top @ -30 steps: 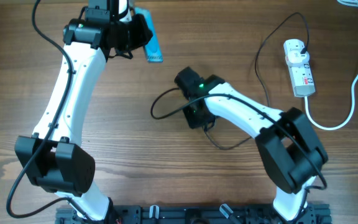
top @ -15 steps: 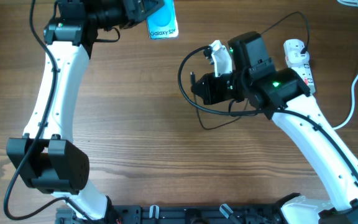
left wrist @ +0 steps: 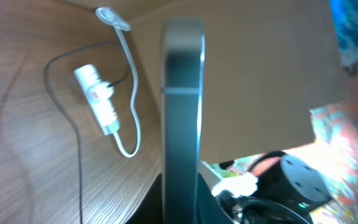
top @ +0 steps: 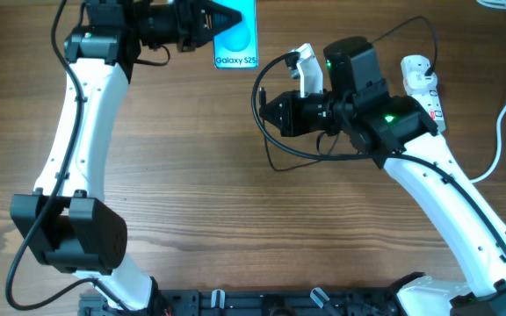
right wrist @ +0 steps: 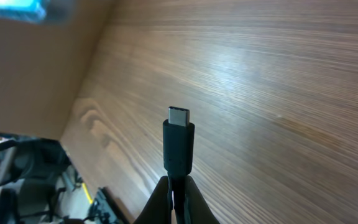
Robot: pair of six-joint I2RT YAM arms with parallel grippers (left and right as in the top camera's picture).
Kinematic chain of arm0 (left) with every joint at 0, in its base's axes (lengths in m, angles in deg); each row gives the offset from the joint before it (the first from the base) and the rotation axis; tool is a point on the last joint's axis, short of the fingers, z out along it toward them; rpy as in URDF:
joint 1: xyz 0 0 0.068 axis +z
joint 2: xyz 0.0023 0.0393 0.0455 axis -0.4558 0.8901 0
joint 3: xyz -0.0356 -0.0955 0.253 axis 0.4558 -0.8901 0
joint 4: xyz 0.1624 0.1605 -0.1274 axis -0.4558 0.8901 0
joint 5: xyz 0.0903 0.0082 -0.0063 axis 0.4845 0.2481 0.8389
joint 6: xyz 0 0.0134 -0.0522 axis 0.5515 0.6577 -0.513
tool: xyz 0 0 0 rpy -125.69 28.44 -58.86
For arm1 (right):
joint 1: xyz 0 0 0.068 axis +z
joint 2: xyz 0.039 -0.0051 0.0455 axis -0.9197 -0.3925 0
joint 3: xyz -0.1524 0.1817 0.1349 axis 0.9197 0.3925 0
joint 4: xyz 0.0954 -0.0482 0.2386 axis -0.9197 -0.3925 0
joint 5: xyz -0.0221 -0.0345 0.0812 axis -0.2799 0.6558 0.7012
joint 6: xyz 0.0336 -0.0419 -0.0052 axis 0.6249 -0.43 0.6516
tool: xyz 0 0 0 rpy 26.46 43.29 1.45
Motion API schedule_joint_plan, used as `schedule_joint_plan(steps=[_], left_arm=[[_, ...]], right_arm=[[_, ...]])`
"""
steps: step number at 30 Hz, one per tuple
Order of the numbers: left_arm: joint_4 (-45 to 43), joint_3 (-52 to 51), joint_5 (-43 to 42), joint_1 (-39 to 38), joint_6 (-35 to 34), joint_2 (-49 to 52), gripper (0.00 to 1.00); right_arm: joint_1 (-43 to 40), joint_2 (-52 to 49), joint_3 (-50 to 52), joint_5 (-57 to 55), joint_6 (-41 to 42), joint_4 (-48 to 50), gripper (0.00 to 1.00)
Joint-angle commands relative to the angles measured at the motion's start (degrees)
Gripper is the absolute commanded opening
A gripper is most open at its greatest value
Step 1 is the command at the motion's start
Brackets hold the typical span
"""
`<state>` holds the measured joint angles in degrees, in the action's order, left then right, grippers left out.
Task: Plug charger to phone and switch on socket
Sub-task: 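Lift the plug with the right gripper toward the phone's bottom port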
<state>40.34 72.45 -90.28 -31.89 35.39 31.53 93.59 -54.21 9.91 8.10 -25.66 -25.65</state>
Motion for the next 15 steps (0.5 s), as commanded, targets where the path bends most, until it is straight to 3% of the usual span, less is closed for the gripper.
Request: schedule_joint_plan(steps=[1, 7, 15], left_arm=[[4.2, 0.4, 9.0, -2.4, 6.2, -0.2, 0.03], [6.0, 0.4, 23.8, -7.6, 7.5, 0.0, 0.04], [9.5, 0.4, 27.8, -8.8, 10.7, 1.3, 0.04]], right_arm=[[2.2, 0.1, -0.8, -7.8, 0.6, -1.2, 0.04], [6.5, 0.1, -0.8, -13.6, 0.5, -3.8, 0.04], [6.7, 0.1, -2.8, -17.0, 0.4, -5.9, 0.04]])
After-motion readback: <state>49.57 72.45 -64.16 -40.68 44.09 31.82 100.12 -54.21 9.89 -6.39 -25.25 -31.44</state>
